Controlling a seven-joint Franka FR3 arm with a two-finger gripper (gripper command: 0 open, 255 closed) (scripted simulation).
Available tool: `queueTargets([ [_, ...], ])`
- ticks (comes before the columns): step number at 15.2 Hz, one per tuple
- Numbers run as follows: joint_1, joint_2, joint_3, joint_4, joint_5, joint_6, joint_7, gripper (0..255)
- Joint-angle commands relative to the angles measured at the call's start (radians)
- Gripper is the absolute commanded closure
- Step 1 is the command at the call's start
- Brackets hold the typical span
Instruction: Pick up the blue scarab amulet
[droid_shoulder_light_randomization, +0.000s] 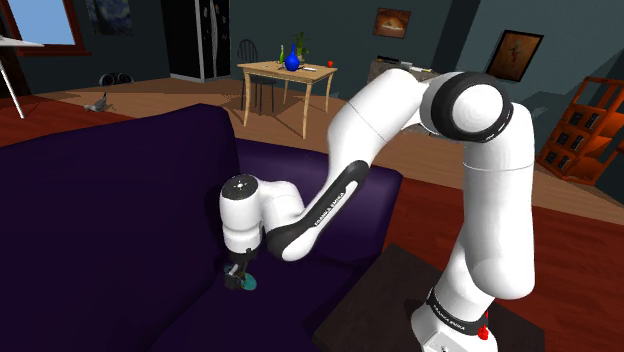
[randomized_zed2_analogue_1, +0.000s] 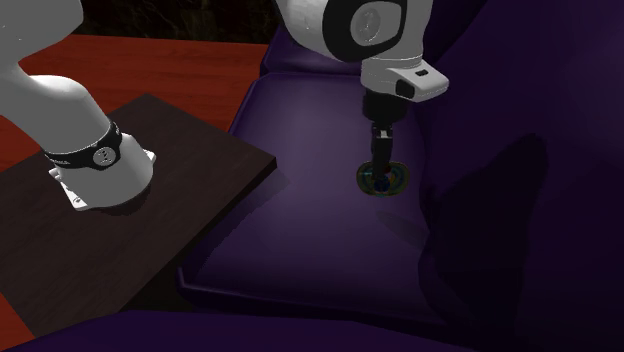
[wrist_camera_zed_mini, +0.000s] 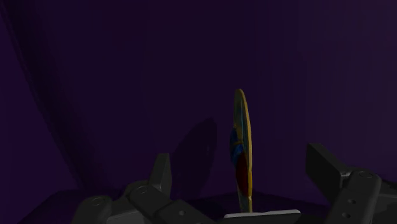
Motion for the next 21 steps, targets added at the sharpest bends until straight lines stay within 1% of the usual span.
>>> queueTargets([
  [1, 0.010, 0.025, -0.013, 0.003, -0.026, 0.017, 0.022, 0],
  [4, 0.023, 0.060, -0.032, 0.010, -0.058, 0.041, 0.049, 0],
  [6, 0.026, 0.067, -0.035, 0.011, -0.064, 0.046, 0.054, 0],
  [7, 0.026, 0.066, -0.035, 0.011, -0.063, 0.045, 0.054, 255],
  [16, 0.026, 0.067, -0.035, 0.011, -0.064, 0.046, 0.054, 255],
  [21, 0.004, 0.008, -0.004, 0.001, -0.011, 0.006, 0.009, 255],
])
